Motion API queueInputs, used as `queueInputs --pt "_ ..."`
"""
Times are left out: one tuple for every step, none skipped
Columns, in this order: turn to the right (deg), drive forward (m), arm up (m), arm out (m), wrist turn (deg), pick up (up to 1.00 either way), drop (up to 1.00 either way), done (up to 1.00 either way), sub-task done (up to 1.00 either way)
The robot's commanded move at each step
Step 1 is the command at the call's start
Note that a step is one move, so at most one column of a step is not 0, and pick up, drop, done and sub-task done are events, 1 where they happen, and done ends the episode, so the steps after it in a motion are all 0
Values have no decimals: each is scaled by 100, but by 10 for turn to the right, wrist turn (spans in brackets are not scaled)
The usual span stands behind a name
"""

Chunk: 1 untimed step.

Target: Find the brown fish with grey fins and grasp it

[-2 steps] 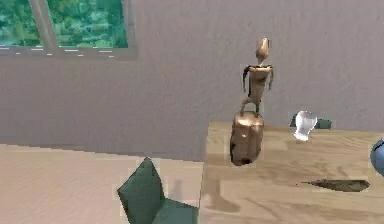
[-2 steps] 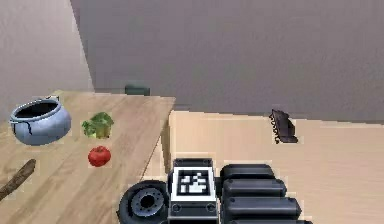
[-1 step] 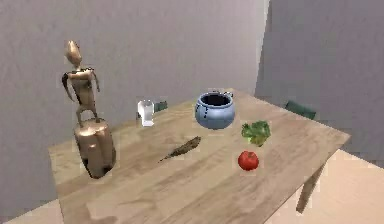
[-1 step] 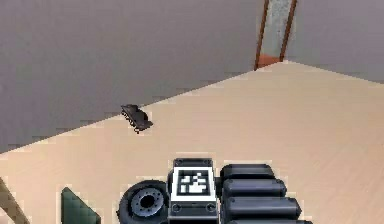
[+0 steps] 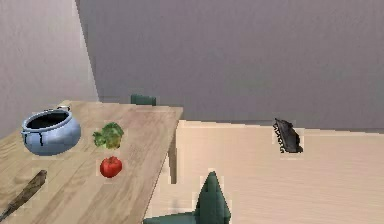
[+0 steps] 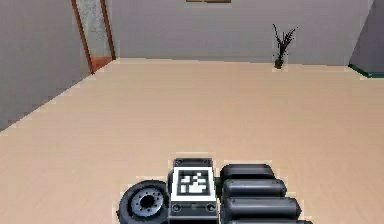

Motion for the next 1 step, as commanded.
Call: queueInputs --pt "60 0 0 0 0 0 0 0 0"
